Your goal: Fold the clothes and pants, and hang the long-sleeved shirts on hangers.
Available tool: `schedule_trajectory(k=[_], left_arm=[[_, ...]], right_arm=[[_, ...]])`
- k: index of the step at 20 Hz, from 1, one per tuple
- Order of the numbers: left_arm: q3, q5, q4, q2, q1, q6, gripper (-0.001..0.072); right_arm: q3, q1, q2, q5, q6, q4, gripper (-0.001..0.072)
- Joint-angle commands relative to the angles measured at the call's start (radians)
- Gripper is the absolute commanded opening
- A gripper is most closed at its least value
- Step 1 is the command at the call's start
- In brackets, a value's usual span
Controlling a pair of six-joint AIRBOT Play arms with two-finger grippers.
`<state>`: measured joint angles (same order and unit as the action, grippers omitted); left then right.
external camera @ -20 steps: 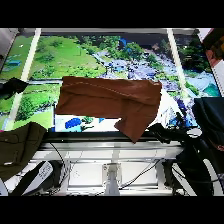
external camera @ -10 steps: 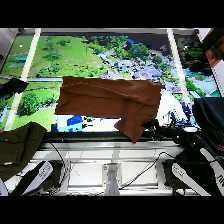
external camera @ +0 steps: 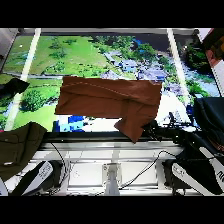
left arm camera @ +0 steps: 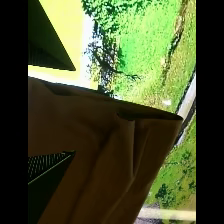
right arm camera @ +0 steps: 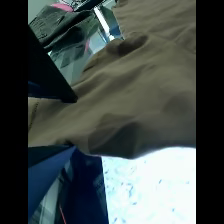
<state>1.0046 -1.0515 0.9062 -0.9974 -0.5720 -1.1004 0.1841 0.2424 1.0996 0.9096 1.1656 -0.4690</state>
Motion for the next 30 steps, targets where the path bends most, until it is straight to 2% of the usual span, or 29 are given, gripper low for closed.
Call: schedule_trajectory(k=[1,4,6,7,11,13,15,17,19,21,23,25,27,30], left_arm=[[-0.052,0.000,-0.002,0.001,-0.001,0.001,0.0531],[-0.116,0.000,-0.002,0.001,-0.001,0.001,0.0531],[-0.159,0.001,0.000,0.001,-0.002,0.001,0.0531],[-0.181,0.005,0.010,0.001,-0.002,0.001,0.0531],[-0.296,0.040,0.009,0.001,-0.002,0.001,0.0544],[-0.351,0.077,0.008,0.001,-0.002,0.001,0.0636],[-0.388,0.132,-0.004,-0.009,-0.002,0.000,0.0648],[-0.393,0.138,-0.059,-0.053,-0.002,0.000,0.0648],[-0.393,0.136,-0.175,-0.123,-0.001,0.002,0.0648],[-0.392,0.128,-0.288,-0.204,-0.001,0.048,0.0647],[-0.393,0.106,-0.349,-0.276,0.000,0.140,0.0636],[-0.393,0.106,-0.354,-0.334,0.013,0.158,0.0636],[-0.393,0.106,-0.354,-0.375,0.026,0.216,0.0636],[-0.392,0.152,-0.354,-0.401,0.040,0.227,0.0636]], right_arm=[[0.001,0.000,0.002,-0.151,-0.009,-0.043,0.0329],[0.001,0.000,0.002,-0.143,-0.009,-0.040,0.0297],[0.001,0.000,0.000,-0.149,-0.009,-0.040,0.0034],[0.001,0.000,0.000,-0.153,-0.009,-0.040,0.0018],[0.001,0.000,0.000,-0.163,-0.009,-0.040,0.0018],[0.001,0.000,0.000,-0.163,-0.009,-0.040,0.0019],[0.001,0.000,0.000,-0.165,-0.009,-0.040,0.0019],[0.001,0.000,0.000,-0.168,-0.009,-0.040,0.0019],[0.001,0.000,0.000,-0.170,-0.009,-0.040,0.0018],[0.001,0.000,0.000,-0.172,-0.009,-0.040,0.0018],[0.001,0.000,0.000,-0.182,-0.009,-0.040,0.0018],[0.001,0.000,0.000,-0.199,-0.008,-0.040,0.0018],[0.001,0.000,0.000,-0.212,-0.008,-0.040,0.0018],[0.001,0.000,0.000,-0.216,-0.008,-0.040,0.0018]])
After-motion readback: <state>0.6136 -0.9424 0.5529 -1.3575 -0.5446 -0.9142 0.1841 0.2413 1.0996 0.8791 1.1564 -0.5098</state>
